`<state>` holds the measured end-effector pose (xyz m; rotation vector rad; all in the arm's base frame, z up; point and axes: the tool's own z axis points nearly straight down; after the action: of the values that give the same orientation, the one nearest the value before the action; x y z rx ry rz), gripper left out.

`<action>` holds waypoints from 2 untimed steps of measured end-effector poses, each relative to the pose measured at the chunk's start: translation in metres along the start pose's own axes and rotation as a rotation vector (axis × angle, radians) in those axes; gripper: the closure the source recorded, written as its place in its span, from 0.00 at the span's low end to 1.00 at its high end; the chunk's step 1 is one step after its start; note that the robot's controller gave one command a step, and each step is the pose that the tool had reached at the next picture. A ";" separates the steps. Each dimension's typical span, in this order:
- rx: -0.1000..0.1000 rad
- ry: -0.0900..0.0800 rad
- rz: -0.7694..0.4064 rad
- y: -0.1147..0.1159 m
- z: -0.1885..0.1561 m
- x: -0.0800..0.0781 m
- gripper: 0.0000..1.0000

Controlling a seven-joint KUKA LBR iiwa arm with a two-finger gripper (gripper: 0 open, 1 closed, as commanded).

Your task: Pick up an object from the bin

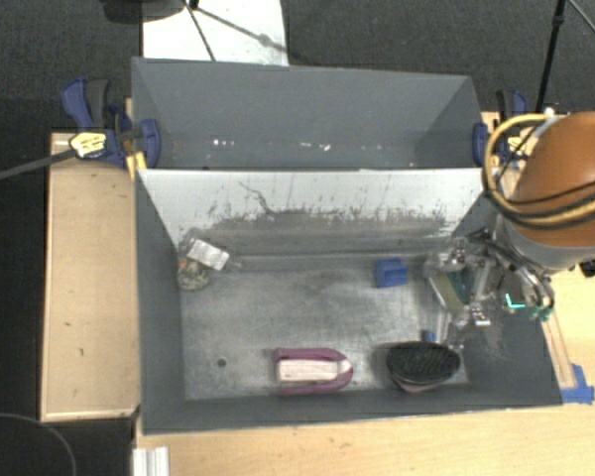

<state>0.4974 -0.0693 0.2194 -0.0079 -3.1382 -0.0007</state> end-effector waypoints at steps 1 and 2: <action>0.000 0.000 -0.172 -0.023 0.145 0.002 0.00; 0.003 -0.014 -0.175 -0.022 0.145 0.000 1.00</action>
Offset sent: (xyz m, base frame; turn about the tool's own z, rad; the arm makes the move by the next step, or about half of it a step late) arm -0.0047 -0.0217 -0.1494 -0.1734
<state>0.4964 -0.0915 0.0742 0.2683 -3.1405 0.0038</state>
